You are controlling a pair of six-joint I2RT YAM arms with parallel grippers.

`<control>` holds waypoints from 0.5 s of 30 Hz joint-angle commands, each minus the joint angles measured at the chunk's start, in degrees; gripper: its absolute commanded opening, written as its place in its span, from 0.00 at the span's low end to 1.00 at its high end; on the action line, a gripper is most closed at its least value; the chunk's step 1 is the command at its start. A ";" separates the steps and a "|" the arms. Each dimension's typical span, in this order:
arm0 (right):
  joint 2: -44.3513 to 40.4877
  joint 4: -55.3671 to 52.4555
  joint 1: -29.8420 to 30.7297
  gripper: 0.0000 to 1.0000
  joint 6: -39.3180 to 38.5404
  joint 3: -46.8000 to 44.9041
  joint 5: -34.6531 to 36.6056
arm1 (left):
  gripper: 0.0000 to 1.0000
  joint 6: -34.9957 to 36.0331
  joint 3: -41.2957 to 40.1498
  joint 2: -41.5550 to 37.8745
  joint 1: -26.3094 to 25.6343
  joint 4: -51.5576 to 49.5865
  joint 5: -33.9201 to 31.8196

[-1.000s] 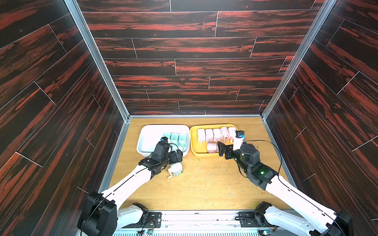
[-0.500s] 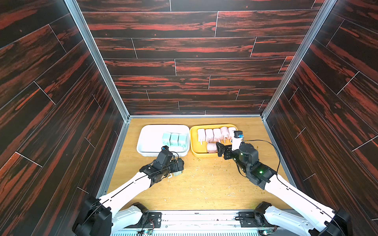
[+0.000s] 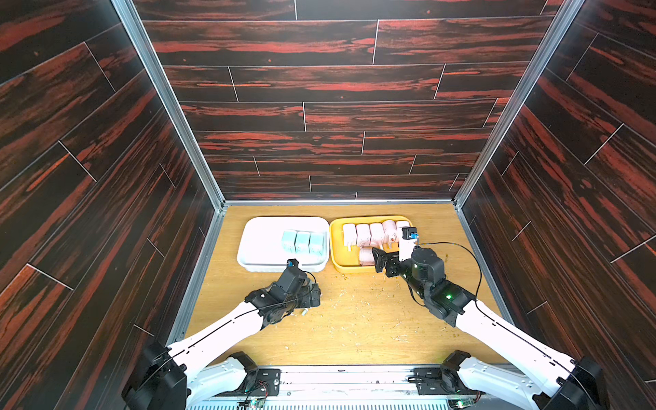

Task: Place the pencil sharpeners by color into the storage box
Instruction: Pick up the pencil sharpener from the center of the board.

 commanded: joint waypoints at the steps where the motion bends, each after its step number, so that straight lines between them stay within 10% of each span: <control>1: 0.13 0.67 0.13 0.98 0.23 0.17 -0.22 | 1.00 12.14 3.51 3.08 -0.08 -5.67 -3.54; 15: 0.13 0.05 0.15 0.98 -0.56 0.79 1.08 | 0.86 20.95 7.53 11.26 -0.25 -5.94 -0.90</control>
